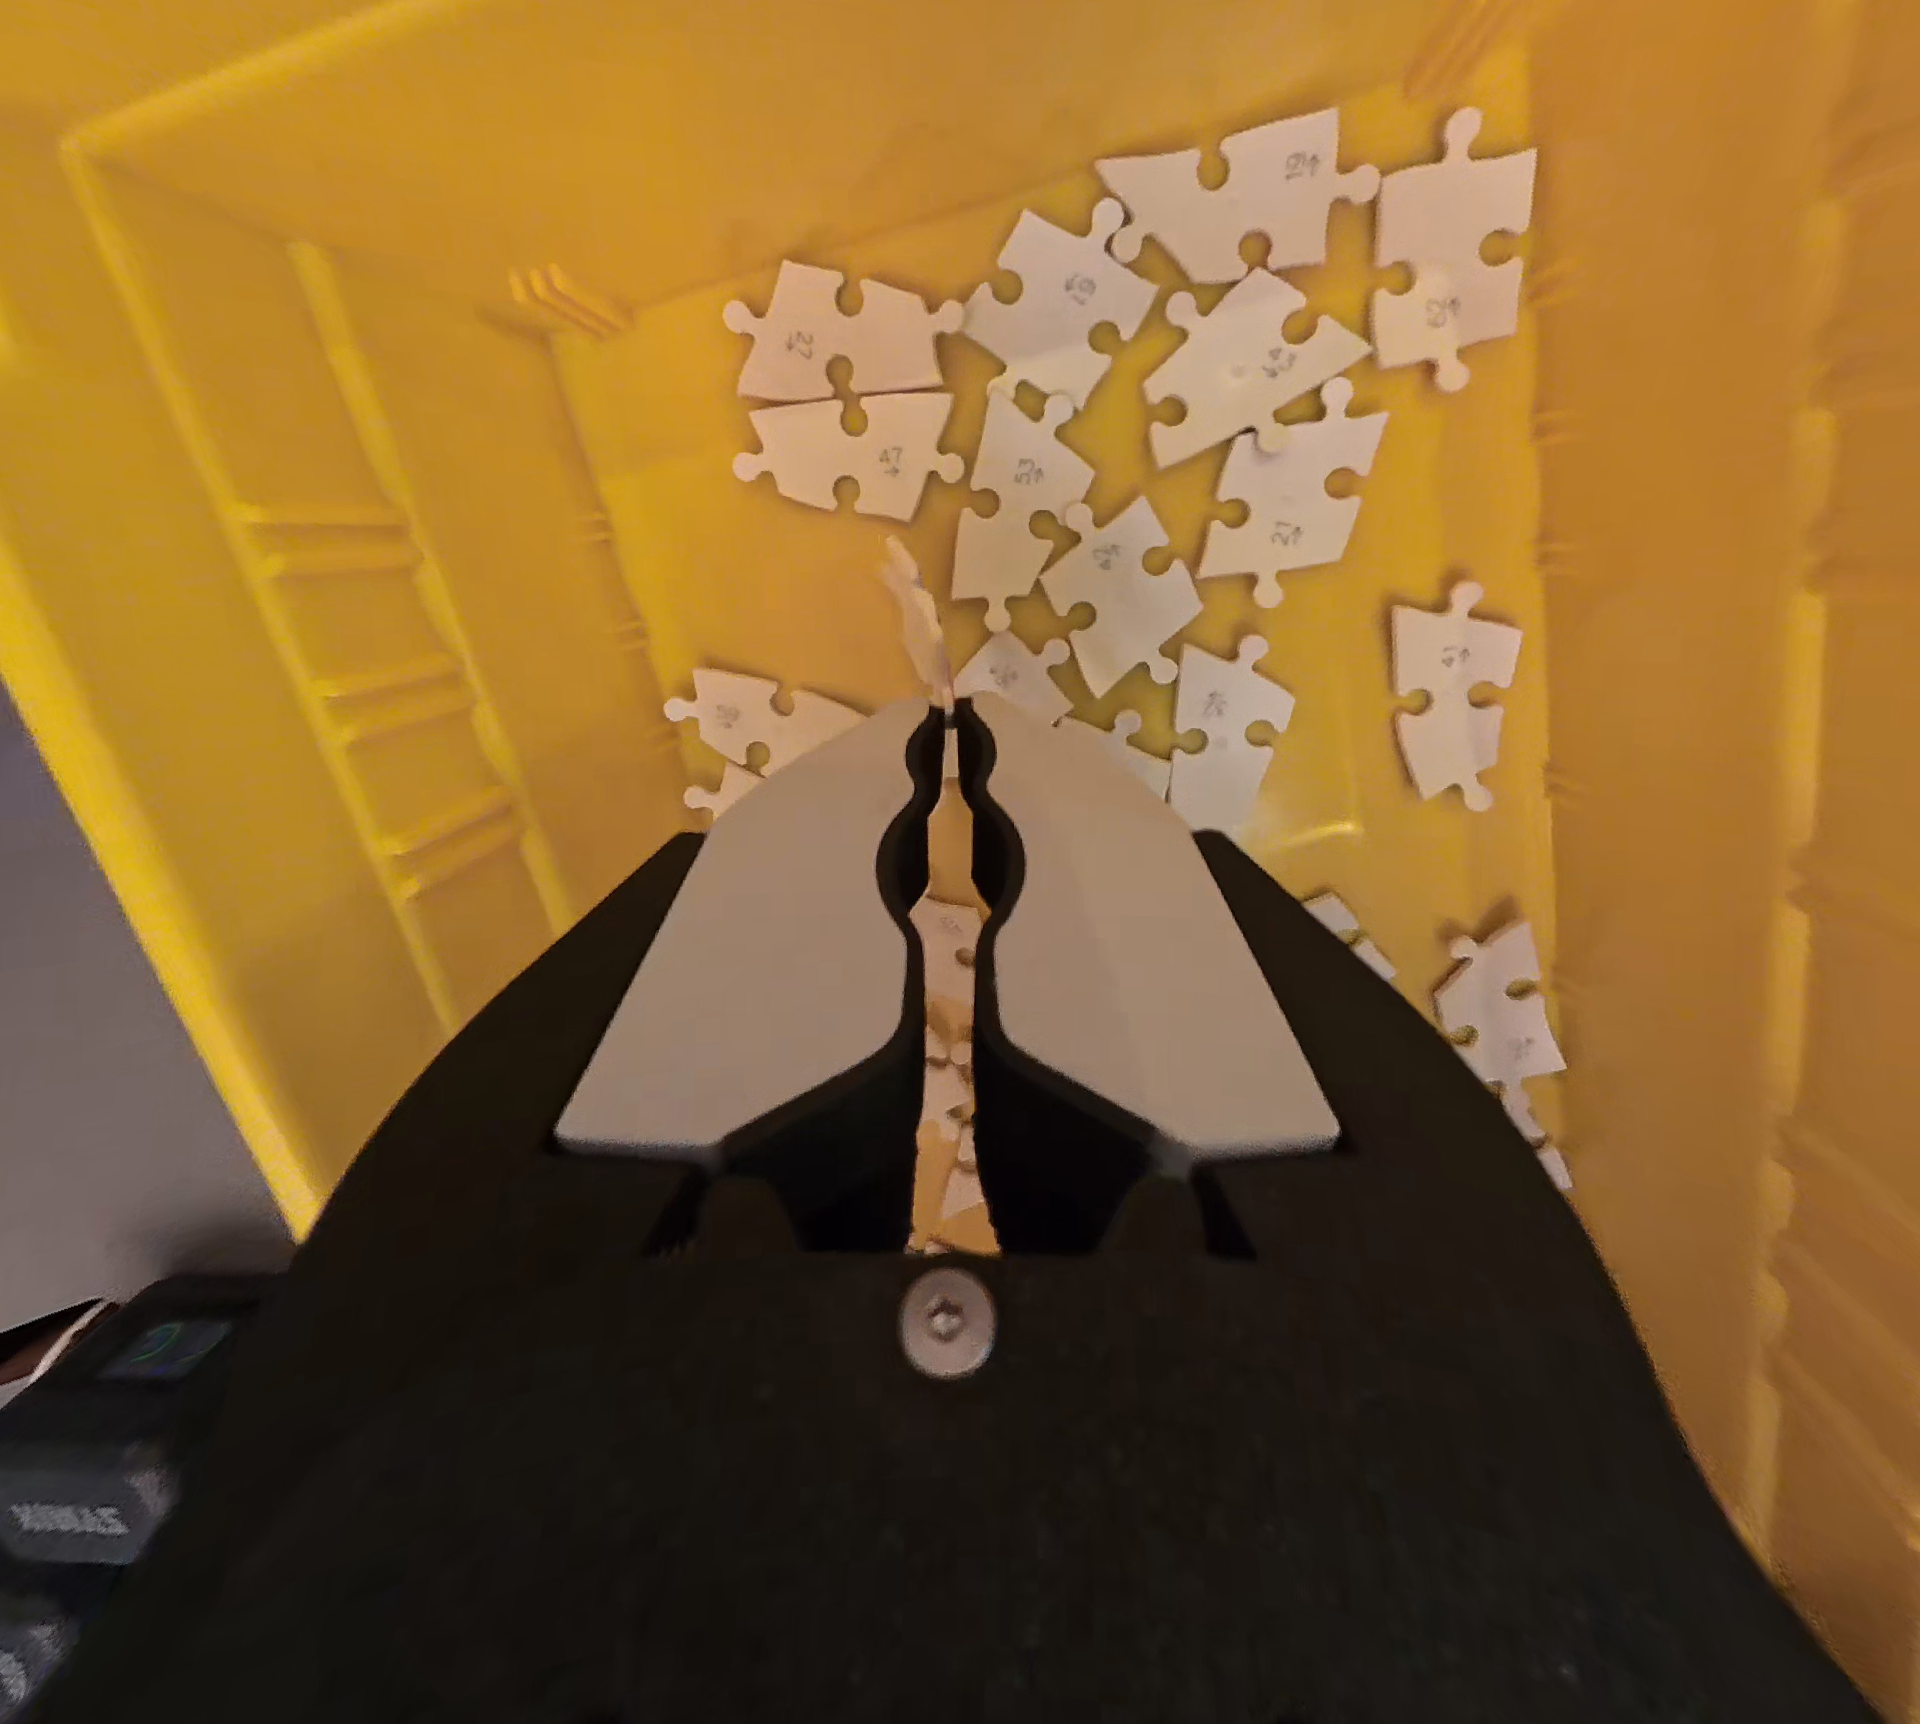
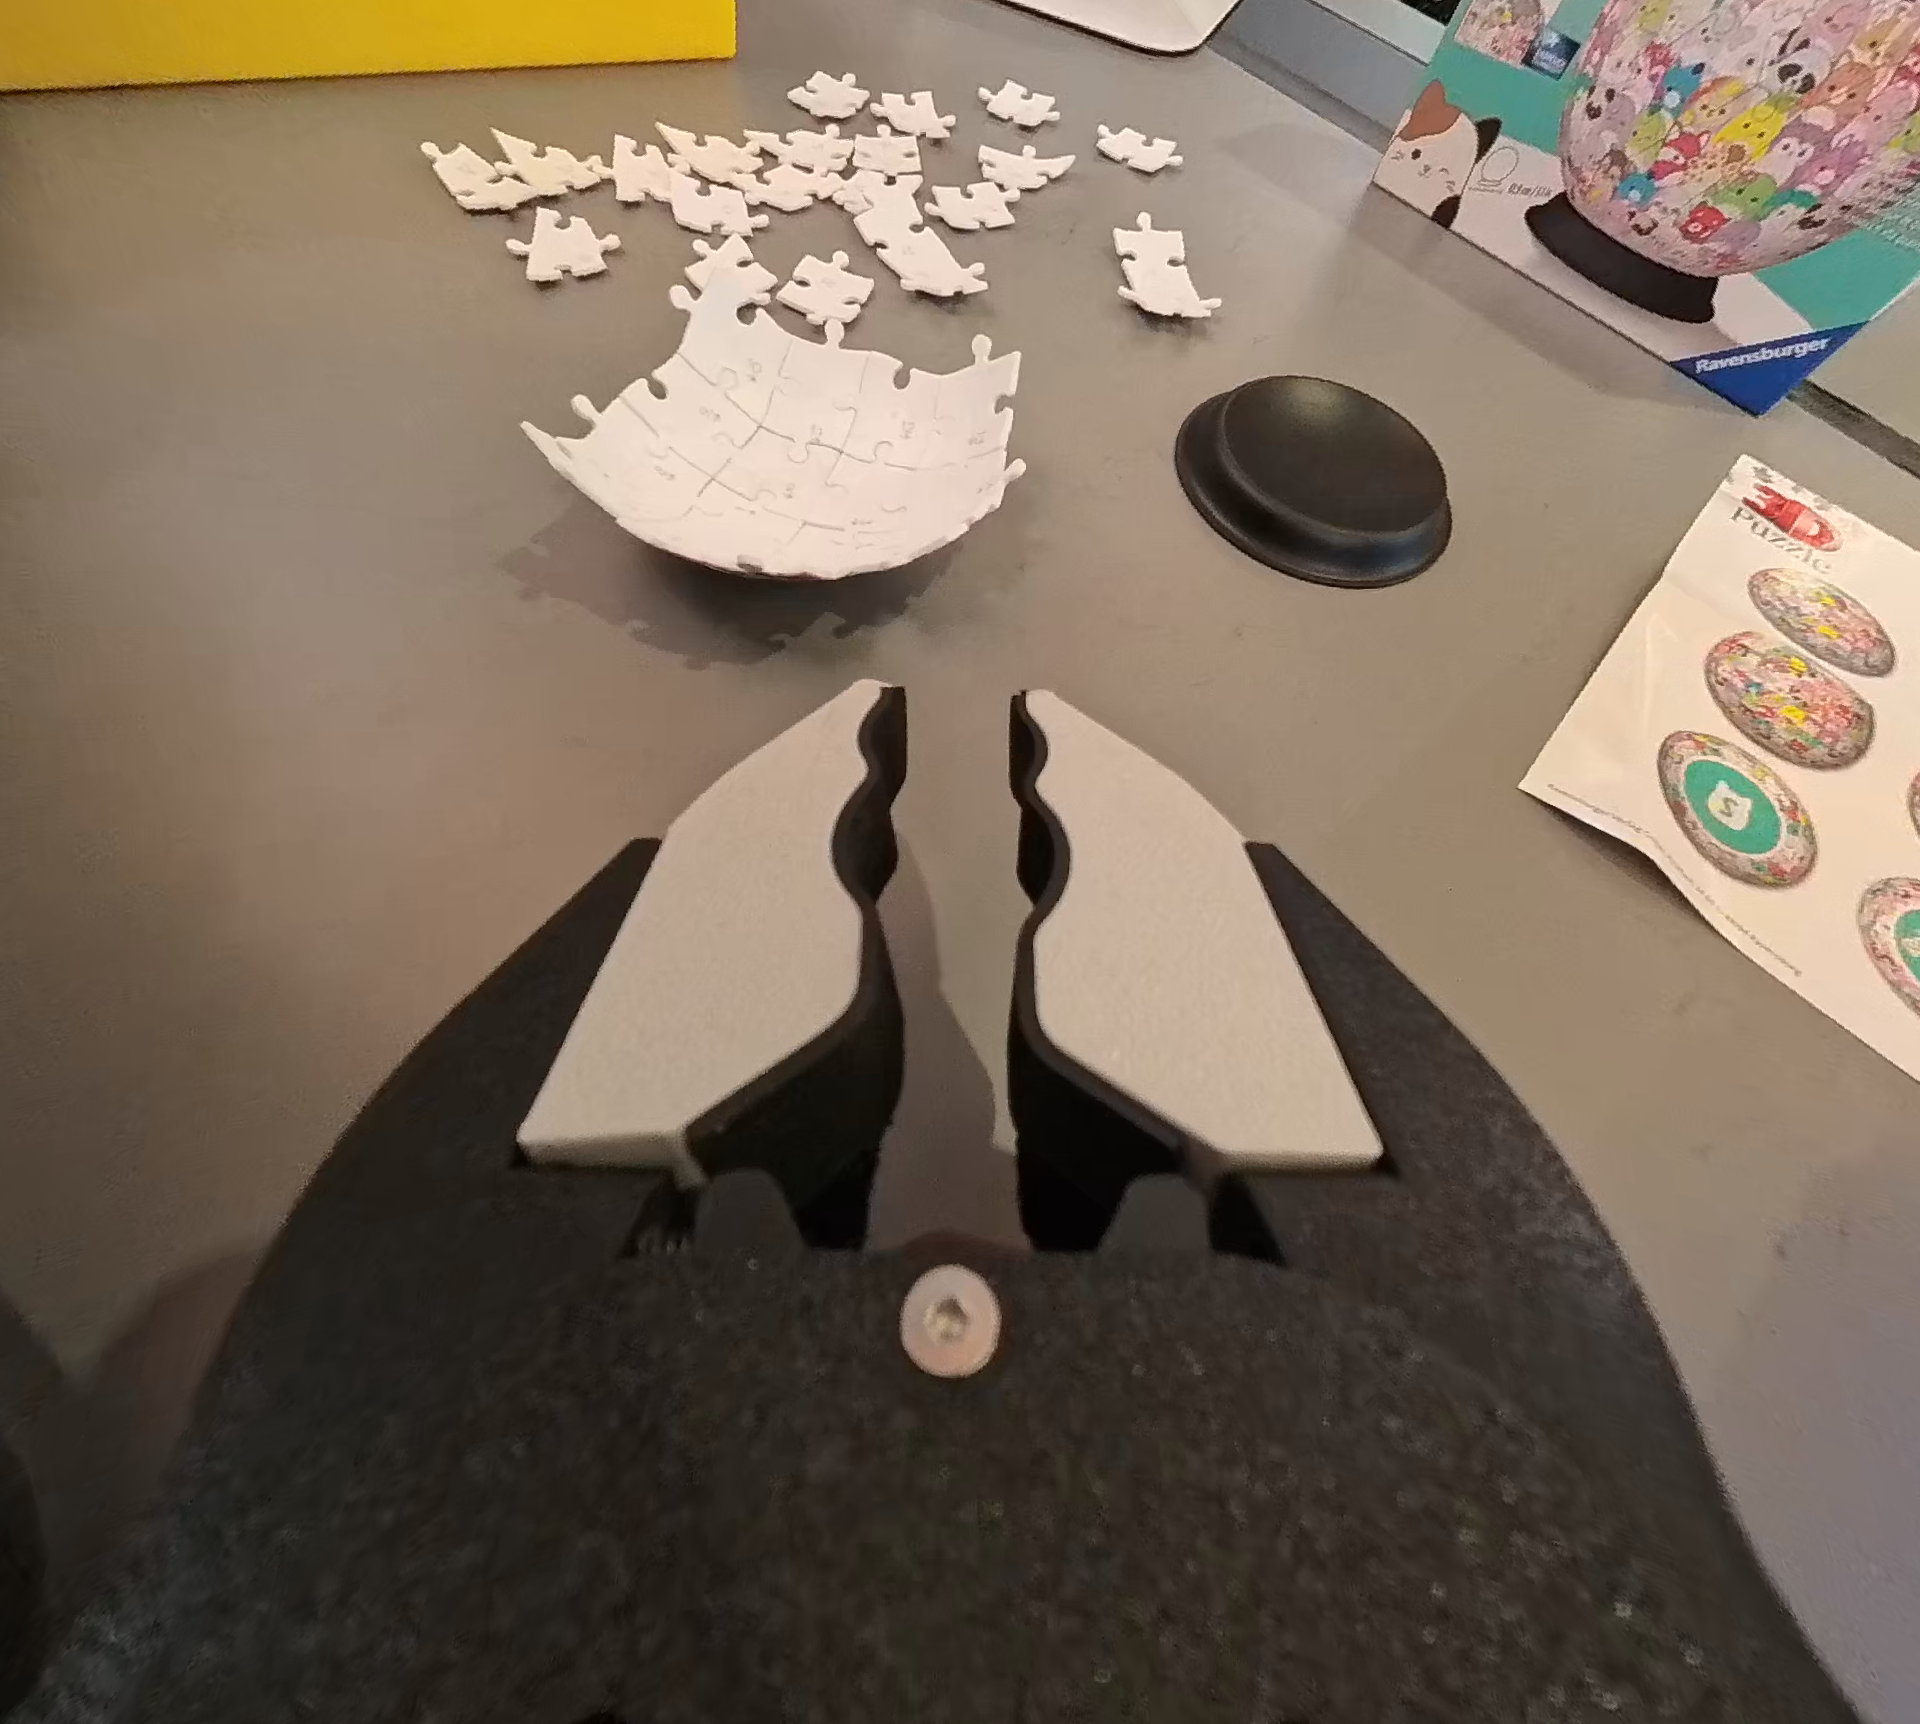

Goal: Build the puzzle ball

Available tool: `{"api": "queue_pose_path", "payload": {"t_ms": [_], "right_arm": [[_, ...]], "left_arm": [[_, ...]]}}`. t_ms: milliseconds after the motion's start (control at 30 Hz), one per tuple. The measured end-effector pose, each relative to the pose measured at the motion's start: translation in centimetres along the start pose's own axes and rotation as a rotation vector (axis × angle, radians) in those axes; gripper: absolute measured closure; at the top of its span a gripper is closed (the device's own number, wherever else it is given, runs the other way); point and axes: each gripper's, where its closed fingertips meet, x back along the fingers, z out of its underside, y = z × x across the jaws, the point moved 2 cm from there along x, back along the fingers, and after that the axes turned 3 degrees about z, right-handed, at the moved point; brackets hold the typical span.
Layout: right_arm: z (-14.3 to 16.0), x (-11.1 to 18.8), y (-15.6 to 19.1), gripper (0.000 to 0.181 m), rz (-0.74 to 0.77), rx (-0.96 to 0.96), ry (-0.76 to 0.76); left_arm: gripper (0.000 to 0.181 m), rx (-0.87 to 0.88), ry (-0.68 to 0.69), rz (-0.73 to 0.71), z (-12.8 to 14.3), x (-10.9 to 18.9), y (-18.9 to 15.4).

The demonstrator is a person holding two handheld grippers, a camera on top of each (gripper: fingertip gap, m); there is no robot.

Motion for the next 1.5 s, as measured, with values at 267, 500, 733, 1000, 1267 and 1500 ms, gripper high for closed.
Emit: {"api": "queue_pose_path", "payload": {"t_ms": [267, 500, 733, 1000, 1267, 1500], "right_arm": [[-0.1, 0.0, 0.0, 0.164, 0.002, 0.003, -0.007], [-1.5, 0.7, -0.3, 0.165, -0.04, -0.062, -0.088], [-3.2, 1.7, 1.2, 0.164, -0.274, -0.173, -0.077], [-4.7, 1.4, 1.7, 0.167, -0.399, -0.367, -0.057], [-4.8, 0.1, 2.1, 0.162, -0.534, -0.673, -0.043], [-4.2, -1.0, 2.0, 0.169, -0.499, -0.767, 0.022]], "left_arm": [[0.18, -0.06, -0.063, -0.047, -0.8, 2.0, -1.3], [0.18, -0.243, -0.443, -0.067, -5.0, 12.7, -11.2], [0.18, -0.583, -0.668, 0.088, -7.6, 11.6, -30.4], [0.179, -0.851, -0.598, -0.314, -9.3, 5.8, -38.9], [0.179, -1.005, -0.612, -0.423, -9.4, 4.7, -41.1], [0.179, -1.033, -0.637, -0.426, -9.4, 4.6, -42.2]]}}
